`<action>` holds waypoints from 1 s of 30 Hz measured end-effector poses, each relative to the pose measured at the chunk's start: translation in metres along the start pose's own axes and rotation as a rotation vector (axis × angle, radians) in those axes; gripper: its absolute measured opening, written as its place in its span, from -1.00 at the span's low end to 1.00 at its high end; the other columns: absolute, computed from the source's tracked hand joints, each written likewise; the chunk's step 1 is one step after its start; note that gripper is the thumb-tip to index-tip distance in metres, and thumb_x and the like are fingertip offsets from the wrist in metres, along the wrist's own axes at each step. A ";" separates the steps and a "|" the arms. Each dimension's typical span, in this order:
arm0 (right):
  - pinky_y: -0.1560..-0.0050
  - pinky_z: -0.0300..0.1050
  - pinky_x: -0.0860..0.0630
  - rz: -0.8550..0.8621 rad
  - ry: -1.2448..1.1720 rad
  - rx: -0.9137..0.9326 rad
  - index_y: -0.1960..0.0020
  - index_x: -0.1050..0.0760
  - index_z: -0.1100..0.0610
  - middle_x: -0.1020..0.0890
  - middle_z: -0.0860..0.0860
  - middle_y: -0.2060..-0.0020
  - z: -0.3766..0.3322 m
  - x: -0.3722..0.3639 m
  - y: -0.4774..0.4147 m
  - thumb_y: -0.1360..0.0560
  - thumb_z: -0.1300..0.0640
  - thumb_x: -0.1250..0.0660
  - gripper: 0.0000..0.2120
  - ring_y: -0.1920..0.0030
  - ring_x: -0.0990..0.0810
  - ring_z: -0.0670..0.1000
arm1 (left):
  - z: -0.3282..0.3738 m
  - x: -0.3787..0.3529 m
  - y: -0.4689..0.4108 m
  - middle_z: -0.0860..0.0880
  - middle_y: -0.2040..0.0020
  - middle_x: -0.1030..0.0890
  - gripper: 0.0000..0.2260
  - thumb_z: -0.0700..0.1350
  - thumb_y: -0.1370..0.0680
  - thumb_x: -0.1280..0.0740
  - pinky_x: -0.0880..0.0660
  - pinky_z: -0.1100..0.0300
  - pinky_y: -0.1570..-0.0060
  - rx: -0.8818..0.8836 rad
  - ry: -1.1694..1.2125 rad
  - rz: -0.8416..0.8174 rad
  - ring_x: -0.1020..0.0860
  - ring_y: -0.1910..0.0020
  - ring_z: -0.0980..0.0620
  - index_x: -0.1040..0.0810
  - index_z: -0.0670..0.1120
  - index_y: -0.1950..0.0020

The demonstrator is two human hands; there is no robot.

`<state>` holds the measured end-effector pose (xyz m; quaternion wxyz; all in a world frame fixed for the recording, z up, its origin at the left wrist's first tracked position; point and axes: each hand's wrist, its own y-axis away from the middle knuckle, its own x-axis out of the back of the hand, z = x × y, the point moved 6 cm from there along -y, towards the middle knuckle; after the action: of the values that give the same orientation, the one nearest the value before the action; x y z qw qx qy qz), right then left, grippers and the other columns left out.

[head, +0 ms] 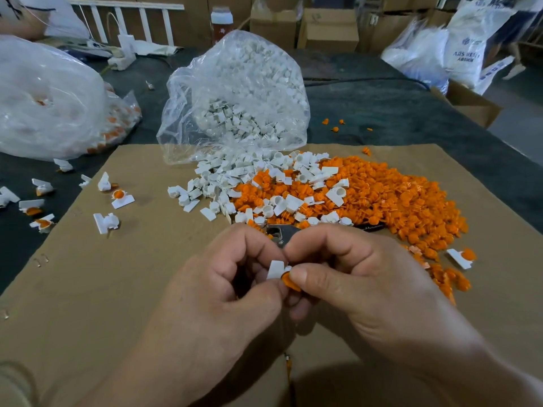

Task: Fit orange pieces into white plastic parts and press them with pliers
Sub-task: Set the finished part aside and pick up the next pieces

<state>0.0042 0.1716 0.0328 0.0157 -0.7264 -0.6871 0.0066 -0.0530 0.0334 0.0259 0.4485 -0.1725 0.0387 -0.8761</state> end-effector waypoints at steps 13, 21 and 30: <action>-0.04 -0.33 -0.47 0.309 0.997 0.266 -0.12 -0.45 -0.22 -0.52 -0.28 -0.03 -0.023 0.023 0.005 -0.47 -0.08 -0.28 -0.78 -0.04 -0.49 -0.19 | -0.025 0.015 -0.016 -0.05 0.39 -0.59 -0.75 -0.01 -0.18 -0.53 -0.44 0.13 0.41 0.177 0.175 0.182 -0.50 0.44 0.07 -0.67 0.06 0.16; -0.46 0.03 0.12 -0.013 1.502 -0.155 -0.49 0.19 -0.17 0.03 -0.17 -0.46 0.008 0.035 -0.002 -0.51 -0.11 -0.11 -0.33 -0.43 0.12 -0.06 | -0.028 0.018 -0.019 -0.12 0.44 -0.53 -0.77 -0.36 -0.40 -0.48 -0.44 0.26 0.55 0.286 0.340 0.206 -0.51 0.50 0.05 -0.67 -0.01 0.24; -0.44 0.04 0.03 0.007 1.519 -0.105 -0.53 0.13 -0.19 -0.02 -0.22 -0.54 0.013 0.038 -0.007 -0.51 -0.37 0.04 -0.33 -0.51 0.06 -0.07 | -0.030 0.016 -0.015 -0.13 0.33 -0.60 -0.93 -0.14 -0.35 -0.41 -0.45 0.27 0.48 0.292 0.415 0.157 -0.52 0.40 0.06 -0.64 -0.04 0.18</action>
<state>-0.0015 0.2101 0.0200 0.4497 -0.5333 -0.4844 -0.5279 -0.0827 0.0271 0.0054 0.5176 0.0808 0.0161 -0.8516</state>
